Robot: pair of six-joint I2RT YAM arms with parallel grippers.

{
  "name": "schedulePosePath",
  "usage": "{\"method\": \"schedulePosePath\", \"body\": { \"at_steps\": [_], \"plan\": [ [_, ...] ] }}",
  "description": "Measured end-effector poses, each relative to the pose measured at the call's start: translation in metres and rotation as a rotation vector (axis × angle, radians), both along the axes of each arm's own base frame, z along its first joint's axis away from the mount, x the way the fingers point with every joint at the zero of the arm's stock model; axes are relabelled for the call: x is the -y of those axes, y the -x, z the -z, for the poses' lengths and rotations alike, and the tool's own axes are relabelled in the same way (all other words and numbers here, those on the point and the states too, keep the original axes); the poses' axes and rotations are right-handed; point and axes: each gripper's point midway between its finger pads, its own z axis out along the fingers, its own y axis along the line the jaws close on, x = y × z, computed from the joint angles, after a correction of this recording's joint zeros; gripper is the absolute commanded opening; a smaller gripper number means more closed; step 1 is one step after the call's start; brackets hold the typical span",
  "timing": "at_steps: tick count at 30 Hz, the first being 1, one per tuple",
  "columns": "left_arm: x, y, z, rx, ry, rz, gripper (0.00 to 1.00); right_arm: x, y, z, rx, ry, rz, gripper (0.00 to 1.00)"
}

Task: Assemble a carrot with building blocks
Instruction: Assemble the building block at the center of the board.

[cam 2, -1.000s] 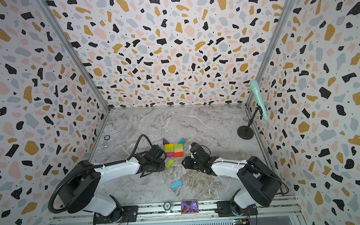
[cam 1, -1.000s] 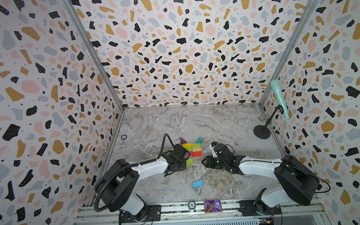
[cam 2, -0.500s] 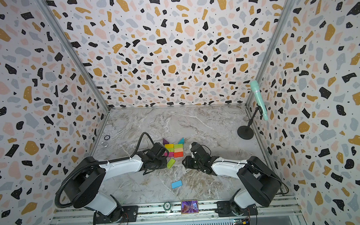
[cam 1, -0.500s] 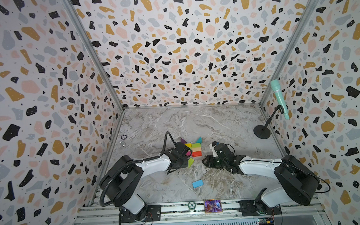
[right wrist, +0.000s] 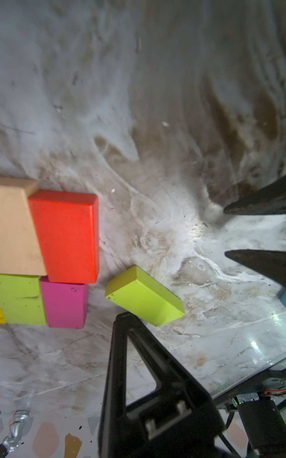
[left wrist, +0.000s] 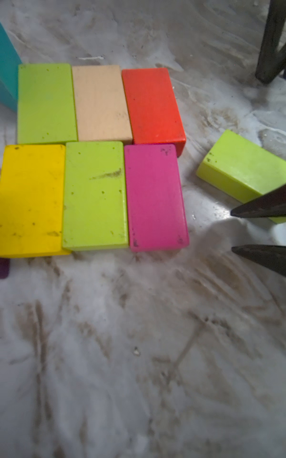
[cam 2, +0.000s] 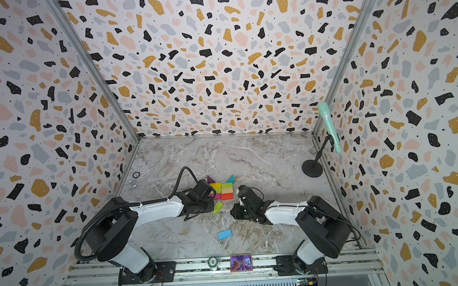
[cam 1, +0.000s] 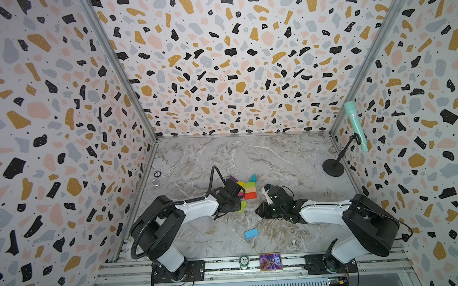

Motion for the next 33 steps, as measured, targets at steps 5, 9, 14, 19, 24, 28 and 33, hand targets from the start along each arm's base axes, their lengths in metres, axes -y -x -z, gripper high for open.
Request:
{"method": "schedulePosePath", "body": {
  "at_steps": [5, 9, 14, 19, 24, 28, 33],
  "plan": [
    [0.011, -0.009, -0.001, 0.015, 0.003, 0.028, 0.21, 0.0, 0.0, 0.001, -0.002, 0.0, 0.002, 0.22],
    [0.021, -0.011, -0.001, 0.019, 0.004, 0.061, 0.21, -0.001, -0.001, 0.001, -0.002, -0.004, 0.004, 0.21],
    [0.035, -0.005, -0.001, 0.018, 0.01, 0.109, 0.21, -0.001, -0.001, 0.001, -0.002, -0.007, 0.006, 0.21],
    [0.042, 0.0, -0.001, 0.018, 0.01, 0.137, 0.2, -0.002, -0.002, 0.0, 0.0, -0.009, 0.006, 0.21],
    [0.038, -0.003, -0.014, 0.048, 0.007, 0.122, 0.2, -0.003, 0.003, -0.004, 0.012, -0.003, -0.005, 0.21],
    [0.028, -0.017, -0.059, 0.137, 0.07, 0.075, 0.2, -0.012, 0.015, -0.019, 0.049, -0.014, -0.046, 0.21],
    [0.007, -0.029, -0.093, 0.207, 0.126, 0.011, 0.2, -0.027, 0.025, -0.023, 0.051, -0.02, -0.093, 0.2]
  ]
}}
